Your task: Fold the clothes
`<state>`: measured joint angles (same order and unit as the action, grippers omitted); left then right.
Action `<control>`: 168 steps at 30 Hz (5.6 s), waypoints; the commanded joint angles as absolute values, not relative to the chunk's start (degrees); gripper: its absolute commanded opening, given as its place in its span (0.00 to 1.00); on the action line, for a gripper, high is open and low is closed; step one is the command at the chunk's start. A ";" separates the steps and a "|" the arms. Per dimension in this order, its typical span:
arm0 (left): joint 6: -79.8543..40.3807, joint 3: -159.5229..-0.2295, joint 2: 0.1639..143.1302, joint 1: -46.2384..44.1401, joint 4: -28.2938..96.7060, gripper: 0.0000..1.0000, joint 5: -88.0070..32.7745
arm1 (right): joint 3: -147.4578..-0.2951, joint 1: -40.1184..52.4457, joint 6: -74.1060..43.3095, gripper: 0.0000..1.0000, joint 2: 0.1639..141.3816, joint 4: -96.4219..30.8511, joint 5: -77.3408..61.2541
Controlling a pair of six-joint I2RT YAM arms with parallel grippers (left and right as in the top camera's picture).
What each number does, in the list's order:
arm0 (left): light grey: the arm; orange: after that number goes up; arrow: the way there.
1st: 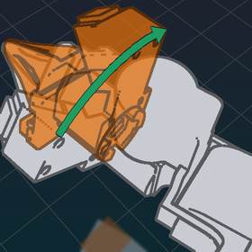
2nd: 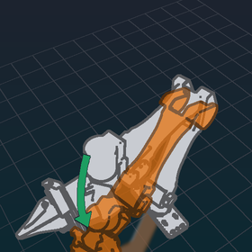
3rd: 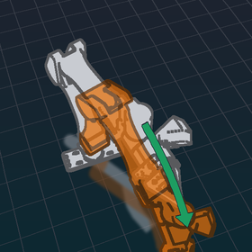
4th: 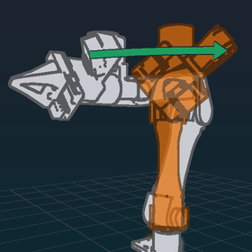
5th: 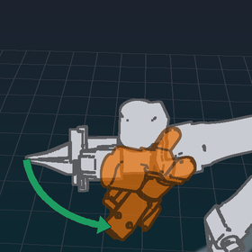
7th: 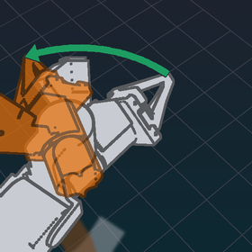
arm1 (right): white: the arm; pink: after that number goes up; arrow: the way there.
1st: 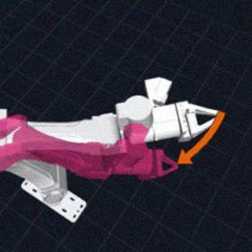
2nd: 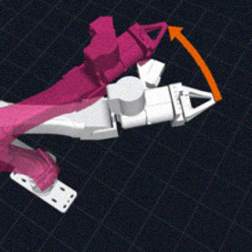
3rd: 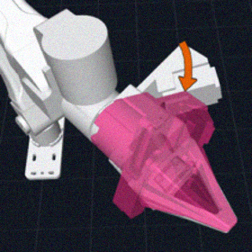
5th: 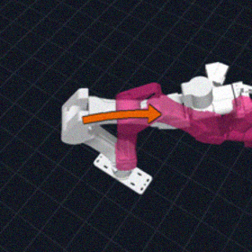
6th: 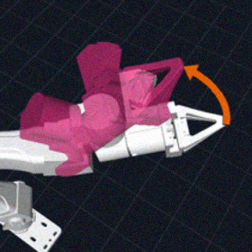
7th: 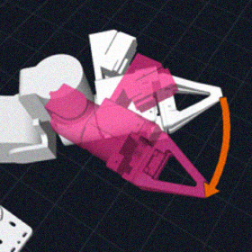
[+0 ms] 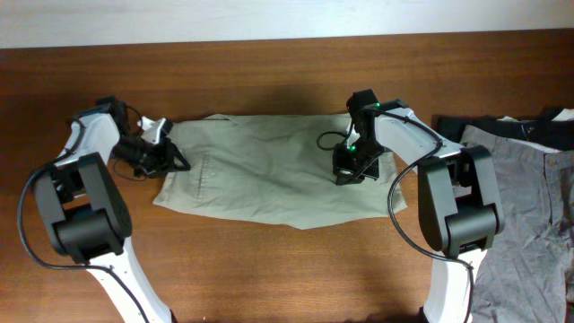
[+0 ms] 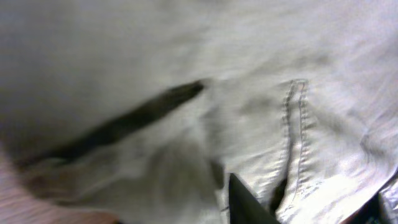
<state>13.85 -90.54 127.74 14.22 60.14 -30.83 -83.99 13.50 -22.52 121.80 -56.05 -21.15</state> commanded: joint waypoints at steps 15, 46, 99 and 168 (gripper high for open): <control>12.93 -140.33 129.62 14.11 96.73 0.01 -30.20 | -83.57 9.28 -21.26 0.04 116.53 -61.34 -22.00; -11.66 -134.78 129.86 -28.01 82.28 0.05 -16.64 | -67.07 8.58 -27.53 0.04 115.87 -42.85 -25.12; 6.98 -121.54 144.44 -11.86 62.63 0.01 -17.30 | -80.79 11.22 -21.71 0.04 117.47 -32.36 -15.99; -30.04 -74.26 108.95 -9.32 60.99 0.83 -31.33 | -89.10 10.41 -17.37 0.07 120.77 -45.17 -12.75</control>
<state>-26.06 -78.52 108.97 -9.47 64.07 -22.68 -88.92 10.31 -11.18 120.27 -43.44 -17.72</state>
